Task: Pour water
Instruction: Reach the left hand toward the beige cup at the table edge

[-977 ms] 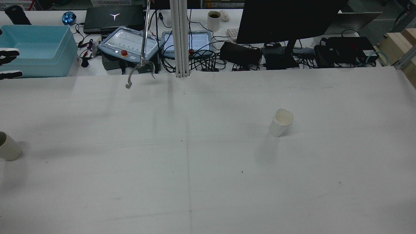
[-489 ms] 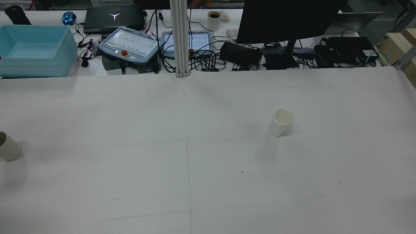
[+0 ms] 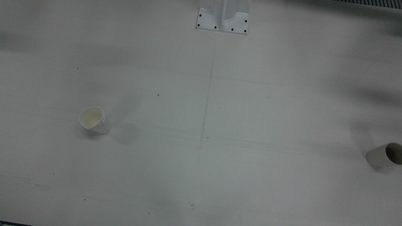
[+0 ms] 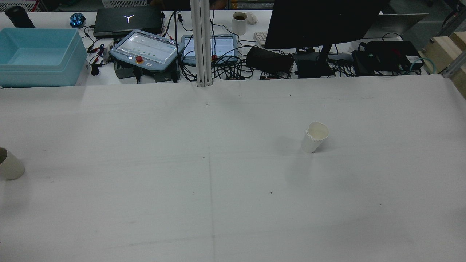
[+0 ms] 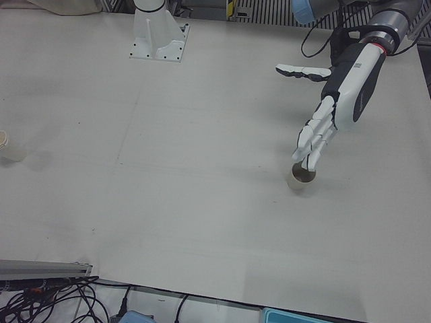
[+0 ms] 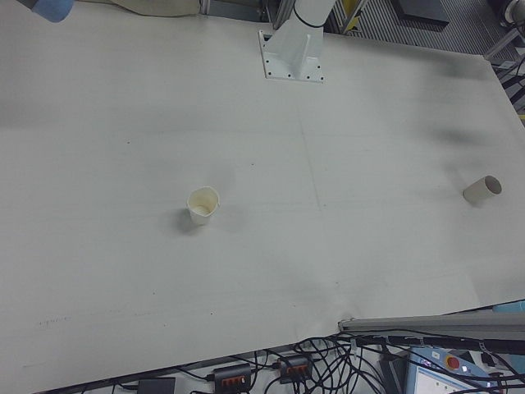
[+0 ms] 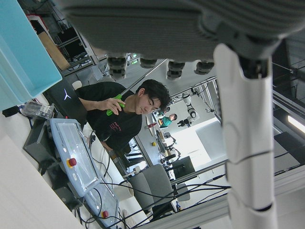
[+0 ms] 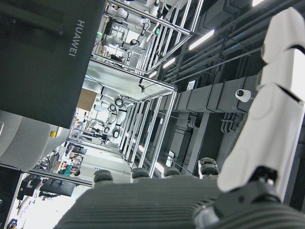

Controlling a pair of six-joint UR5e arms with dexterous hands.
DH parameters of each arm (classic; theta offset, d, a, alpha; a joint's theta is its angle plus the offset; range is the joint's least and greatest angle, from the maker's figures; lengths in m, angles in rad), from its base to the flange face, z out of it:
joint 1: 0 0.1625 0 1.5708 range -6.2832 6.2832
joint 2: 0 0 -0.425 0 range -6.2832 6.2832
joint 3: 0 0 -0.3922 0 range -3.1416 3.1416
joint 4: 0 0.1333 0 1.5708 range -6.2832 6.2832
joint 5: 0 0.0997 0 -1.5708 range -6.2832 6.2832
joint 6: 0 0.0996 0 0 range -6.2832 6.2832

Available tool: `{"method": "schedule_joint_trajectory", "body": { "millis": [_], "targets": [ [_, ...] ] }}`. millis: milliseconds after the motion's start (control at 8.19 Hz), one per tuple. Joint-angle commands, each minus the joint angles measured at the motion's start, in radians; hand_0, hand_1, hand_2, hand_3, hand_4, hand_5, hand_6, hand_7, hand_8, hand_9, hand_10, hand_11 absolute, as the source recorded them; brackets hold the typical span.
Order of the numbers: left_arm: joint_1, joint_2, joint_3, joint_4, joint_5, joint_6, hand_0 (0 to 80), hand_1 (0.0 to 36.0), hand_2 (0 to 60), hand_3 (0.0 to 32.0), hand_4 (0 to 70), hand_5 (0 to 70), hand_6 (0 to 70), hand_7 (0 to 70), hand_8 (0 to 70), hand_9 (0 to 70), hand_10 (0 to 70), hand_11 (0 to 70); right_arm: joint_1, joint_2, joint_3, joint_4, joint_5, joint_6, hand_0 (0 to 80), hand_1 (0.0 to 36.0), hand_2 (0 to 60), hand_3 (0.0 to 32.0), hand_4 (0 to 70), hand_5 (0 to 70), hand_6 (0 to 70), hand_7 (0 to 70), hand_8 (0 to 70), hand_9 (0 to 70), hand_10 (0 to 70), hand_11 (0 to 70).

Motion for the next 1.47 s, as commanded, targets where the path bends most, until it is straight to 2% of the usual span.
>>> {"method": "schedule_joint_trajectory", "body": {
  "millis": [0,122,367,489,611,733,855,977,1100,1222,1344],
  "targets": [
    [0.001,0.163,0.208,-0.301,-0.051,0.013,61.3,20.5,0.0,10.0,4.1,0.0,0.0,9.6,0.0,1.2,3.7,8.2,-0.025,0.068,-0.156,0.047,0.025,-0.070,46.8,14.5,11.6,18.4,0.0,7.5,0.0,2.2,0.0,0.0,0.0,0.0],
    [0.001,0.242,0.223,-0.389,-0.052,0.018,62.4,21.7,0.0,11.4,3.0,0.0,0.0,9.7,0.0,1.1,3.3,7.7,-0.026,0.073,-0.196,0.047,0.037,-0.073,46.9,14.5,11.6,18.2,0.0,7.9,0.0,2.1,0.0,0.0,0.0,0.0],
    [0.001,0.398,0.278,-0.582,-0.084,0.036,62.4,22.0,0.0,10.2,2.5,0.0,0.0,9.8,0.0,1.4,3.4,7.8,-0.032,0.044,-0.206,0.047,0.039,-0.076,46.7,14.2,11.9,16.4,0.0,8.1,0.0,2.0,0.0,0.0,0.0,0.0],
    [0.001,0.419,0.290,-0.627,-0.087,0.039,62.4,21.5,0.0,10.6,3.0,0.0,0.0,7.9,0.0,0.1,2.5,6.5,-0.040,0.044,-0.206,0.047,0.037,-0.085,46.6,13.6,11.6,14.6,0.0,9.7,0.0,3.8,0.0,0.0,0.0,0.1],
    [0.007,0.422,0.299,-0.675,-0.091,0.083,62.5,21.6,0.0,12.2,1.5,0.0,0.0,7.1,0.0,0.0,2.3,6.3,-0.041,0.044,-0.207,0.046,0.037,-0.085,46.3,13.3,11.4,13.6,0.0,10.2,0.0,4.4,0.0,0.0,0.0,0.0],
    [0.013,0.420,0.301,-0.703,-0.104,0.141,63.7,22.1,0.0,9.8,3.8,0.0,0.0,8.2,0.0,0.2,2.6,6.8,-0.038,0.041,-0.201,0.046,0.037,-0.082,46.6,13.4,11.4,13.2,0.1,10.1,0.0,4.2,0.0,0.0,0.0,0.1],
    [0.014,0.420,0.303,-0.724,-0.104,0.148,62.7,21.7,0.0,7.2,5.6,0.0,0.0,8.8,0.0,0.4,3.0,7.2,-0.038,0.039,-0.195,0.047,0.037,-0.076,46.8,13.6,11.2,12.0,1.0,10.4,0.0,4.5,0.0,0.0,0.0,0.6],
    [0.025,0.413,0.304,-0.743,-0.106,0.233,63.2,21.9,0.0,5.4,6.4,0.0,0.0,8.9,0.0,0.4,3.0,7.2,-0.049,0.041,-0.206,0.047,0.039,-0.084,46.9,13.6,10.6,12.0,0.9,9.7,0.0,4.3,0.0,0.0,0.0,0.9],
    [0.042,0.407,0.360,-0.776,-0.107,0.266,59.2,20.4,0.0,0.4,6.0,0.0,0.0,7.2,0.0,0.0,2.5,6.2,-0.054,0.041,-0.206,0.044,0.039,-0.085,46.7,13.3,10.4,12.0,1.6,9.9,0.0,4.5,0.0,0.0,0.0,0.6],
    [0.057,0.370,0.528,-0.886,-0.150,0.266,58.0,19.7,0.0,2.0,5.0,0.0,0.0,6.6,0.0,0.0,2.5,6.3,-0.057,0.041,-0.204,0.043,0.037,-0.085,46.7,13.4,11.0,11.8,1.9,10.3,0.0,5.2,0.0,0.0,0.0,0.1],
    [0.103,0.352,0.571,-0.927,-0.163,0.259,58.8,20.4,0.0,3.4,4.2,0.0,0.0,6.8,0.0,0.0,2.2,5.9,-0.061,0.041,-0.204,0.041,0.037,-0.085,46.8,13.5,11.2,12.0,2.0,10.4,0.0,5.1,0.0,0.0,0.0,0.0]
  ]
}}
